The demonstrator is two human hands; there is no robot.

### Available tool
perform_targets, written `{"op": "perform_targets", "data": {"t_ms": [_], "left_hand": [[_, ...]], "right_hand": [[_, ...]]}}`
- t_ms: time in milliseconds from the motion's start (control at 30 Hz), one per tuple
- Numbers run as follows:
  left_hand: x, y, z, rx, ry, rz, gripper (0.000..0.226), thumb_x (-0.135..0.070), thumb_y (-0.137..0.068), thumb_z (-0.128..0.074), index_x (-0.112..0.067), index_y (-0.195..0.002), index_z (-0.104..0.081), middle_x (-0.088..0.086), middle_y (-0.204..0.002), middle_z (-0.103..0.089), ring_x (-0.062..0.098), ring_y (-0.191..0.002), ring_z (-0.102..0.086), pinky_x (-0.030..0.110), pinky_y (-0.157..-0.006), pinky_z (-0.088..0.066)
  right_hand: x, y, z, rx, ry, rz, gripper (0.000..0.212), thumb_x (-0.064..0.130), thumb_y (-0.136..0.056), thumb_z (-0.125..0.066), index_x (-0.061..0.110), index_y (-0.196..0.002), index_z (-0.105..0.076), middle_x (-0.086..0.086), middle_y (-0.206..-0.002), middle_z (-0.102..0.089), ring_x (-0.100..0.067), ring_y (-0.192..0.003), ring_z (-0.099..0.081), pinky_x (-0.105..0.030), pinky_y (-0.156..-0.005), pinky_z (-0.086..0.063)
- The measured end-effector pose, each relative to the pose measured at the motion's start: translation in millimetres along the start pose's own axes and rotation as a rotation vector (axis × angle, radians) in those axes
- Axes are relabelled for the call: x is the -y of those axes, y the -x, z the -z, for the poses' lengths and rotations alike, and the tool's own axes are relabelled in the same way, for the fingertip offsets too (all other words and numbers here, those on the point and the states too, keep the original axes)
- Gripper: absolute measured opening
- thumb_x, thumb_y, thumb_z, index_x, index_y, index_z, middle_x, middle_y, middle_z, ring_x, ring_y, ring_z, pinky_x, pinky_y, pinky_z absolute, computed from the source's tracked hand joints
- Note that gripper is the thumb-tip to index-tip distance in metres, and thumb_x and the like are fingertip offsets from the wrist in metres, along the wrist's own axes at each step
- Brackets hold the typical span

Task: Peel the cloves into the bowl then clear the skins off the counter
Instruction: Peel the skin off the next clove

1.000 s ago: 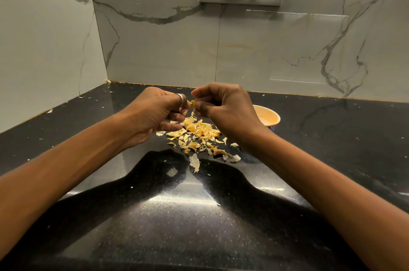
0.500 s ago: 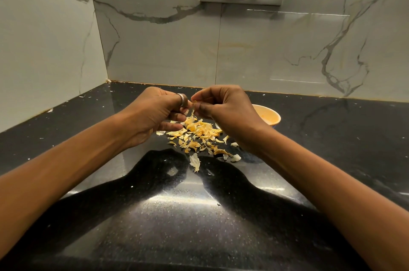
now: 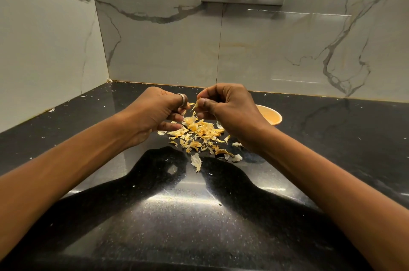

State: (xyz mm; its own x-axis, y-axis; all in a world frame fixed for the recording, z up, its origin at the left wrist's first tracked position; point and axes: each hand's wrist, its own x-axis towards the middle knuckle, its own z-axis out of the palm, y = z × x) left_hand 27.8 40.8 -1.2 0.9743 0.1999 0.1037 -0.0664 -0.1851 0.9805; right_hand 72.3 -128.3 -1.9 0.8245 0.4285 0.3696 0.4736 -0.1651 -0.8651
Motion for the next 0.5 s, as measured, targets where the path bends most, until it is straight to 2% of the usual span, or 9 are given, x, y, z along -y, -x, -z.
{"op": "perform_targets", "data": {"t_ms": [200,367,500], "left_hand": [[1.6,-1.8,2.0,-0.02,-0.046,0.004,0.03,-0.022,-0.098,-0.059,0.006,-0.104,-0.067,0.0,-0.066,-0.058,0.006,-0.054,-0.057,0.021,-0.05,-0.055],[3.0,-2.6,2.2,-0.055,-0.079,0.006,0.026,-0.021,-0.098,-0.059,0.002,-0.097,-0.069,0.0,-0.065,-0.057,0.005,-0.052,-0.056,0.023,-0.053,-0.055],[3.4,-2.9,1.3,-0.072,-0.097,0.004,0.022,-0.022,-0.096,-0.059,-0.004,-0.089,-0.07,-0.001,-0.065,-0.056,0.006,-0.054,-0.054,0.026,-0.057,-0.054]], "right_hand": [[0.1,-0.7,2.9,-0.042,-0.012,-0.003,0.009,0.001,-0.093,-0.065,0.003,-0.101,-0.068,-0.014,-0.091,-0.072,-0.025,-0.083,-0.075,-0.041,-0.08,-0.063],[0.4,-1.1,3.8,-0.07,0.029,0.002,0.007,0.002,-0.094,-0.065,0.004,-0.099,-0.069,-0.012,-0.086,-0.072,-0.025,-0.08,-0.075,-0.044,-0.078,-0.063],[1.8,-0.6,4.2,-0.095,0.085,0.01,0.008,0.004,-0.094,-0.066,0.011,-0.091,-0.067,-0.011,-0.082,-0.072,-0.022,-0.075,-0.075,-0.039,-0.074,-0.064]]}}
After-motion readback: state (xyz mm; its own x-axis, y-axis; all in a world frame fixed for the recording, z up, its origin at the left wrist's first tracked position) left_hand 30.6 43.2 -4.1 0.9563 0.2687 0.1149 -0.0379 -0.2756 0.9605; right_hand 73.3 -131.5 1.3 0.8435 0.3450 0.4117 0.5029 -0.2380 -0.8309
